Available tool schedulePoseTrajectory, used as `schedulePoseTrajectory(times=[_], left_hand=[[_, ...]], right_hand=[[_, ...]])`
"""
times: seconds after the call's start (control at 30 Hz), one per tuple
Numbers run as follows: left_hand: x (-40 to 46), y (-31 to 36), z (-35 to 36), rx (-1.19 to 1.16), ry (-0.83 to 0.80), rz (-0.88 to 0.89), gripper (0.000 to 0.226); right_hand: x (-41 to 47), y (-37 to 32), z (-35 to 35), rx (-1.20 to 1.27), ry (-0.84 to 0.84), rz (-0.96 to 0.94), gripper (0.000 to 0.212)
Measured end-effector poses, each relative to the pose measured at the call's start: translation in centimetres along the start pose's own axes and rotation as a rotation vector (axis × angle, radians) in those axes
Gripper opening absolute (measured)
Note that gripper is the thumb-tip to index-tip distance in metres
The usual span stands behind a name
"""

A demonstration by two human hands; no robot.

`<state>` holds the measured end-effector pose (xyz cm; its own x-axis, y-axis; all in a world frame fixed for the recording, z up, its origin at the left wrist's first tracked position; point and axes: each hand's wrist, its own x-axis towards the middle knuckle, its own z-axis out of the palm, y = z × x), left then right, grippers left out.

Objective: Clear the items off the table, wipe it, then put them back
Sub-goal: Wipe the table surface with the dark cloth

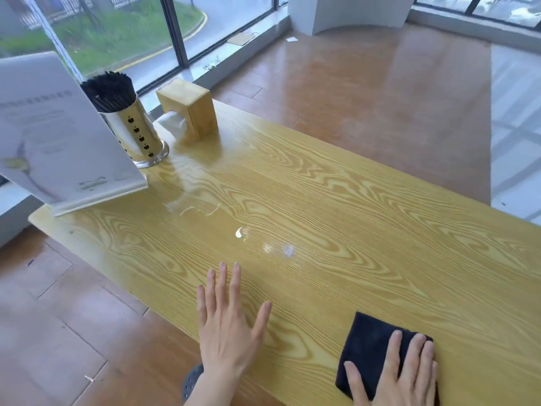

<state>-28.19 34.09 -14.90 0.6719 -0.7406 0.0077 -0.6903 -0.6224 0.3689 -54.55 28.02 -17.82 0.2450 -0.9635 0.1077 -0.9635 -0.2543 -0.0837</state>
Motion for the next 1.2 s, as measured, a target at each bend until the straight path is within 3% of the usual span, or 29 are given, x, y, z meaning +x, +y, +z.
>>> schedulePoseTrajectory(times=[0.3, 0.57, 0.87, 0.97, 1.2], left_hand=[[4.2, -3.1, -0.2, -0.039, 0.098, -0.131, 0.094], [7.3, -5.4, 0.2, 0.036, 0.064, -0.195, 0.101], [7.0, -5.2, 0.2, 0.058, 0.053, -0.229, 0.099], [6.0, -3.9, 0.5, 0.036, 0.024, -0.214, 0.098], [7.5, -5.1, -0.2, 0.064, 0.034, -0.210, 0.096]], right_hand=[[5.5, -3.9, 0.8, 0.053, -0.087, -0.292, 0.085], [11.3, -10.8, 1.0, 0.120, -0.184, -0.570, 0.072], [14.6, -15.9, 1.4, 0.092, -0.234, -0.498, 0.074], [14.7, -14.8, 1.0, 0.056, -0.226, -0.467, 0.075], [14.8, -16.7, 1.5, 0.046, -0.234, -0.518, 0.073]])
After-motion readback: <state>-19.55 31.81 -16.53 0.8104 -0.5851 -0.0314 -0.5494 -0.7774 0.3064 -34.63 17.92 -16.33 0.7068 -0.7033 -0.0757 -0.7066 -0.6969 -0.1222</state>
